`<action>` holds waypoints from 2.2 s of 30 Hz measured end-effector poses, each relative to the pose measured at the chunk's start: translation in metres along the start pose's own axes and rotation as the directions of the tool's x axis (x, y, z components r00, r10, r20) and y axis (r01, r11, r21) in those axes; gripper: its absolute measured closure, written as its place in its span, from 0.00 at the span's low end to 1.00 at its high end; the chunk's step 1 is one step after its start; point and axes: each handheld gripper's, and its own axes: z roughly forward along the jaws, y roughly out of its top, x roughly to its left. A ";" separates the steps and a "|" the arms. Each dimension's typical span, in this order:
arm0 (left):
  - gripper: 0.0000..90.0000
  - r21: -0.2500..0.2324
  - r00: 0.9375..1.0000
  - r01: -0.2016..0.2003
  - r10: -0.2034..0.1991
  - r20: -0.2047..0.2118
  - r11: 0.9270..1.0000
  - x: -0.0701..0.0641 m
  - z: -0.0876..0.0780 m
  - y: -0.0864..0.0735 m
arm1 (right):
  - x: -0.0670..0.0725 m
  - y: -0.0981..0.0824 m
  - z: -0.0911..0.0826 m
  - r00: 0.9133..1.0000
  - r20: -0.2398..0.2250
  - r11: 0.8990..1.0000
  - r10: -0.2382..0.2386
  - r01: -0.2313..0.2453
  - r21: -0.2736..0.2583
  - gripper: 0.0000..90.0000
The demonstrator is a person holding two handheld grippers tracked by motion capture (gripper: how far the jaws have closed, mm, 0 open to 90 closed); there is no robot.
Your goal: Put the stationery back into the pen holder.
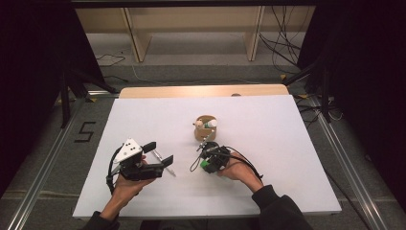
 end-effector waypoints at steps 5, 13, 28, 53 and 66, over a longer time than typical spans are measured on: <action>0.17 -0.004 1.000 0.002 -0.002 0.002 1.000 0.000 0.000 0.000 | -0.003 -0.002 -0.011 1.000 -0.019 0.998 0.022 -0.024 -0.063 0.75; 0.17 -0.010 1.000 0.017 -0.017 0.002 1.000 0.001 -0.001 0.001 | -0.008 -0.004 -0.025 0.996 -0.081 0.983 0.037 -0.050 -0.176 0.75; 0.17 -0.019 1.000 0.022 -0.022 -0.008 1.000 0.002 -0.002 0.001 | -0.021 -0.006 -0.072 0.989 -0.101 0.869 0.110 -0.145 -0.473 0.75; 0.17 -0.014 1.000 0.007 -0.007 -0.010 1.000 0.004 -0.003 0.001 | -0.057 0.030 -0.107 0.972 -0.034 0.721 0.231 -0.194 -0.665 0.75; 0.17 -0.005 1.000 -0.009 0.009 -0.008 1.000 0.003 -0.002 0.000 | -0.062 0.053 -0.110 0.967 -0.032 0.698 0.252 -0.204 -0.687 0.75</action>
